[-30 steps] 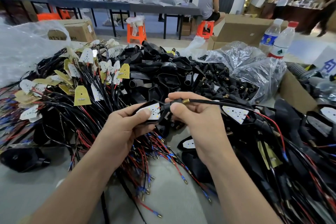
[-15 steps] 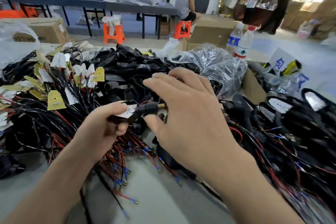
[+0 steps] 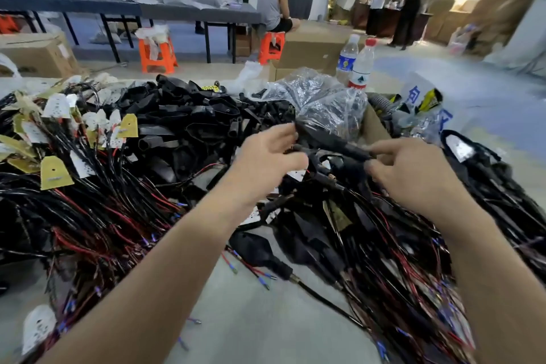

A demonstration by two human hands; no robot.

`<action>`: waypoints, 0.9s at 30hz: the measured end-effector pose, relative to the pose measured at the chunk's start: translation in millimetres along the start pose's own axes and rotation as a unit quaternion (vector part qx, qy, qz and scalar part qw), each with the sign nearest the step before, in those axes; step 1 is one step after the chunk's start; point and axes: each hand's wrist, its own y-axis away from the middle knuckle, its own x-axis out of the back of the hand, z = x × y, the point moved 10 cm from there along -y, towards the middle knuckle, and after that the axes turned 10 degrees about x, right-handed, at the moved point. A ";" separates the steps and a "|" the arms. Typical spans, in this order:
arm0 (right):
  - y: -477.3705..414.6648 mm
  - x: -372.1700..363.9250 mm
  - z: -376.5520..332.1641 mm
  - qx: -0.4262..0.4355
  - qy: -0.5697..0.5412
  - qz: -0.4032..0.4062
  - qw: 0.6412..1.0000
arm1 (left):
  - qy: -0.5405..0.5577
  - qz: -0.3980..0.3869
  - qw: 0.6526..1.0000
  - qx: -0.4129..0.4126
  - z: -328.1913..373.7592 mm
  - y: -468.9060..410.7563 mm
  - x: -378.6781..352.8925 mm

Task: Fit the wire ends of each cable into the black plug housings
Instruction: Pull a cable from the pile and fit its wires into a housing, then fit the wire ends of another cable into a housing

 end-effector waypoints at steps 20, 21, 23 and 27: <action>-32.5 -134.5 -139.2 0.193 -0.068 -0.006 0.979 | -0.331 0.288 0.897 -0.054 -18.6 16.6 95.4; -38.1 -144.6 -144.5 0.190 -0.065 -0.028 0.979 | -0.363 0.287 0.885 -0.048 -23.3 15.0 103.1; -49.8 -161.0 -157.5 0.196 -0.057 -0.064 0.977 | -0.426 0.254 0.868 -0.031 -36.2 7.3 114.6; -72.7 -193.5 -178.3 0.201 -0.023 -0.155 0.967 | -0.538 0.232 0.810 -0.006 -53.5 -1.5 147.4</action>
